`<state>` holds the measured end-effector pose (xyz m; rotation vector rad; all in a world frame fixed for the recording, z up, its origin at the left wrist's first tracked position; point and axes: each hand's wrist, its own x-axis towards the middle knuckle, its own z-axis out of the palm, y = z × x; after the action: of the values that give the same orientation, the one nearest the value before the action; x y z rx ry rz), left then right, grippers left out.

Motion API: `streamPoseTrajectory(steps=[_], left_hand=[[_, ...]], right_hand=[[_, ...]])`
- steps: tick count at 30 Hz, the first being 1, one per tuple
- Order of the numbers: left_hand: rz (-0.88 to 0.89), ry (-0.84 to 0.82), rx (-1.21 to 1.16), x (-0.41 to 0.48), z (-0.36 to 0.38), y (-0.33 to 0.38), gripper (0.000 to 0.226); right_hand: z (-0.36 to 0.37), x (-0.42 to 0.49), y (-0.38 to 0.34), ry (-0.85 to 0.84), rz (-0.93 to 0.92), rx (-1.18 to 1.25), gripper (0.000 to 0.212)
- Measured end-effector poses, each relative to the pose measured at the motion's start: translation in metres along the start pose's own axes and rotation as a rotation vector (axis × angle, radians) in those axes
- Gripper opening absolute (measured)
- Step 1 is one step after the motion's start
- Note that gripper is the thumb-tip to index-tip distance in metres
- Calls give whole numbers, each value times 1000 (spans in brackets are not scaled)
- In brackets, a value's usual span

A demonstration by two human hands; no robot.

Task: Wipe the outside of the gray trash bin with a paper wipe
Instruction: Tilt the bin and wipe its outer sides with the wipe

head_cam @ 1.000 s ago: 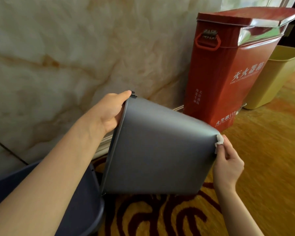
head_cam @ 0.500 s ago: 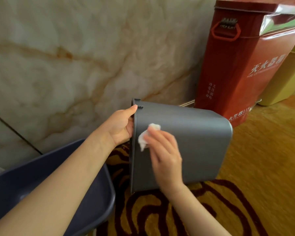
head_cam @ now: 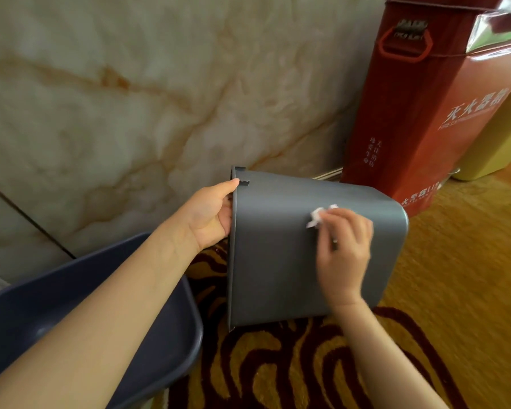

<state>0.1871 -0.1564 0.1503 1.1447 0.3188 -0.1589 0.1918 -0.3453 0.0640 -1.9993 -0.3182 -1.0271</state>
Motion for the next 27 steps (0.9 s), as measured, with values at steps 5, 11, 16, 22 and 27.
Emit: streamPoseTrajectory(steps=[5, 11, 16, 22, 27], left_hand=[[-107, -46, -23, -1, -16, -6, 46], [-188, -114, -97, -5, -24, -13, 52], [-166, -43, -78, -5, -33, -16, 37], [-159, 0, -17, 1, -30, -18, 41], [-162, -25, 18, 2, -25, -17, 36]], right_hand=[[-14, 29, -2, -34, 241, 10, 9], [15, 4, -83, -400, -133, 103, 17], [10, -4, -74, -481, -125, 2, 19], [-36, 15, -10, -408, 139, -224, 20], [-39, 34, -26, -378, 188, -120, 16]])
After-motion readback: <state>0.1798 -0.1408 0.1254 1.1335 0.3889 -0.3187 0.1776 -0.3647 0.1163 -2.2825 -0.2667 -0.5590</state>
